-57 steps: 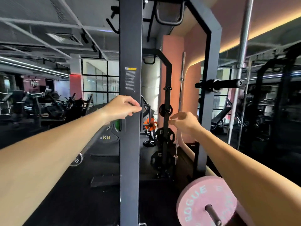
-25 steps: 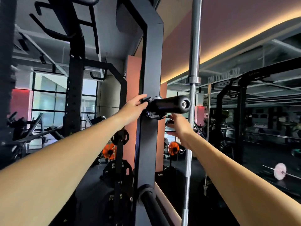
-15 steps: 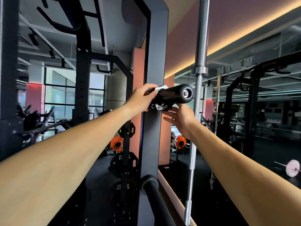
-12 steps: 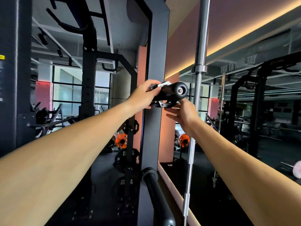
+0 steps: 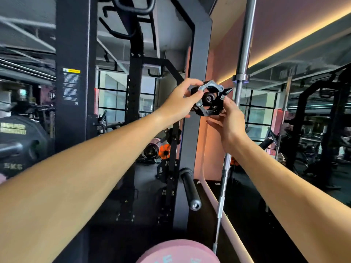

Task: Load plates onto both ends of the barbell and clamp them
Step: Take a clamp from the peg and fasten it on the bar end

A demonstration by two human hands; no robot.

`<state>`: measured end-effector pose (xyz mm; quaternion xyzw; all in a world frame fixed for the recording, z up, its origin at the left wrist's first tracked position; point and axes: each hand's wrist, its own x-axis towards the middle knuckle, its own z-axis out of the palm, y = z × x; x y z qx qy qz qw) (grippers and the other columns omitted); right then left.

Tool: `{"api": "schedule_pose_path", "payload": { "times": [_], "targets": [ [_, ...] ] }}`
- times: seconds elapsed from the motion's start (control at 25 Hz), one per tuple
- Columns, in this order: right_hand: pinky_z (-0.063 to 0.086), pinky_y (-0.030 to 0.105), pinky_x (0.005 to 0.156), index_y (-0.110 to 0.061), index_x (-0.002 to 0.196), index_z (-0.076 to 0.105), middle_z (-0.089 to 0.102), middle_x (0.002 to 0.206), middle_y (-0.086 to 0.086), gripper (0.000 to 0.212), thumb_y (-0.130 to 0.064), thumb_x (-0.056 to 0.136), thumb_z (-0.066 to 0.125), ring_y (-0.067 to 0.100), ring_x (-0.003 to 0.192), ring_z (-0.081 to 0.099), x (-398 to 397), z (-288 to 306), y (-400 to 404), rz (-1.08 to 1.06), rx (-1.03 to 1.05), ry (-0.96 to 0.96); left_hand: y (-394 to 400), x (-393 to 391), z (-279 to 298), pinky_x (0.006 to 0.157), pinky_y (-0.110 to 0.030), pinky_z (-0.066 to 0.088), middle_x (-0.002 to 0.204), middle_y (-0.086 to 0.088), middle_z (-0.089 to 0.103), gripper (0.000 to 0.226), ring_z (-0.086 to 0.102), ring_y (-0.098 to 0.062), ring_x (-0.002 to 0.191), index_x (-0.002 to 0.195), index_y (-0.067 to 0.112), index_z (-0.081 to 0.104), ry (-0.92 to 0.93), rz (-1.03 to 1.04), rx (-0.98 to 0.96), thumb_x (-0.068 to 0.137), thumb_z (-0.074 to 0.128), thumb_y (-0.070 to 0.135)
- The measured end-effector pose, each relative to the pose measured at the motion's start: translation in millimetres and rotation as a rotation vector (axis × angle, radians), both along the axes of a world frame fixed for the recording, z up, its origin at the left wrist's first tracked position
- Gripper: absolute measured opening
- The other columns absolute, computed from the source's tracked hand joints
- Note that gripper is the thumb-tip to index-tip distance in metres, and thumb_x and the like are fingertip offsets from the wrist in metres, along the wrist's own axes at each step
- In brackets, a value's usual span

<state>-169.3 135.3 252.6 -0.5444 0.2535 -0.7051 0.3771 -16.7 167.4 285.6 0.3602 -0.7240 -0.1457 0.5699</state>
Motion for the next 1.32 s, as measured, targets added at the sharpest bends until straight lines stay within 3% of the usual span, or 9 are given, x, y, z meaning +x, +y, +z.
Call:
{"api": "schedule_pose_path", "payload": {
  "times": [0.12,0.32,0.52,0.76,1.04,1.16,1.32],
  "targets": [
    [0.056,0.029,0.070,-0.022,0.127,0.067,0.070,0.108,0.003,0.034,-0.039,0.101,0.053,0.017,0.080,0.063,24.5,-0.3,28.7,0.068,-0.009,0.006,38.3,34.0,2.5,0.083,-0.041,0.062,0.098,0.001,0.062,0.024,0.065,-0.023,0.097,0.119,0.045,0.059,-0.013,0.054,0.027,0.099,0.054,0.034],
    [0.057,0.024,0.064,-0.022,0.127,0.067,0.071,0.092,-0.003,0.031,-0.034,0.101,0.057,0.008,0.060,0.058,98.7,-1.7,68.2,0.169,-0.030,-0.005,95.9,115.5,0.0,0.090,-0.042,0.059,0.117,-0.002,0.064,0.033,0.064,-0.015,0.101,0.126,0.048,0.058,-0.043,0.168,0.066,0.096,0.059,0.034],
    [0.057,0.023,0.068,-0.025,0.128,0.066,0.074,0.118,0.003,0.033,-0.040,0.100,0.056,0.015,0.081,0.065,214.3,-8.3,112.0,0.306,-0.042,0.067,161.1,226.0,-7.0,0.085,-0.037,0.060,0.123,-0.003,0.059,0.039,0.061,-0.009,0.095,0.132,0.050,0.053,-0.062,0.299,0.085,0.097,0.058,0.034],
    [0.056,0.027,0.069,-0.030,0.110,0.070,0.075,0.085,-0.013,0.018,-0.038,0.101,0.056,0.006,0.066,0.065,372.8,-43.8,178.1,0.439,0.040,0.083,249.2,373.3,-34.4,0.084,-0.037,0.060,0.124,-0.005,0.061,0.038,0.063,-0.016,0.098,0.129,0.053,0.054,-0.088,0.444,0.223,0.096,0.059,0.033],
    [0.056,0.028,0.068,-0.023,0.122,0.069,0.071,0.107,-0.001,0.032,-0.042,0.099,0.058,0.018,0.082,0.063,483.7,-106.0,229.9,0.535,0.168,0.179,313.5,484.0,-90.8,0.083,-0.035,0.056,0.114,0.002,0.068,0.039,0.068,-0.016,0.096,0.134,0.048,0.053,-0.045,0.509,0.369,0.098,0.057,0.032],
    [0.061,0.030,0.077,-0.023,0.123,0.066,0.071,0.117,0.005,0.031,-0.041,0.101,0.055,0.017,0.084,0.065,515.1,-129.0,245.1,0.581,0.230,0.294,329.1,520.0,-122.1,0.081,-0.032,0.054,0.116,0.001,0.068,0.038,0.068,-0.018,0.101,0.134,0.048,0.052,-0.020,0.532,0.422,0.099,0.057,0.033],
    [0.060,0.029,0.075,-0.021,0.119,0.066,0.071,0.108,0.010,0.025,-0.036,0.101,0.057,0.021,0.087,0.070,546.9,-151.9,255.5,0.567,0.260,0.375,337.1,555.8,-156.5,0.080,-0.032,0.053,0.125,-0.001,0.059,0.036,0.064,-0.013,0.105,0.133,0.050,0.052,0.056,0.552,0.485,0.101,0.054,0.032]
  ]
}}
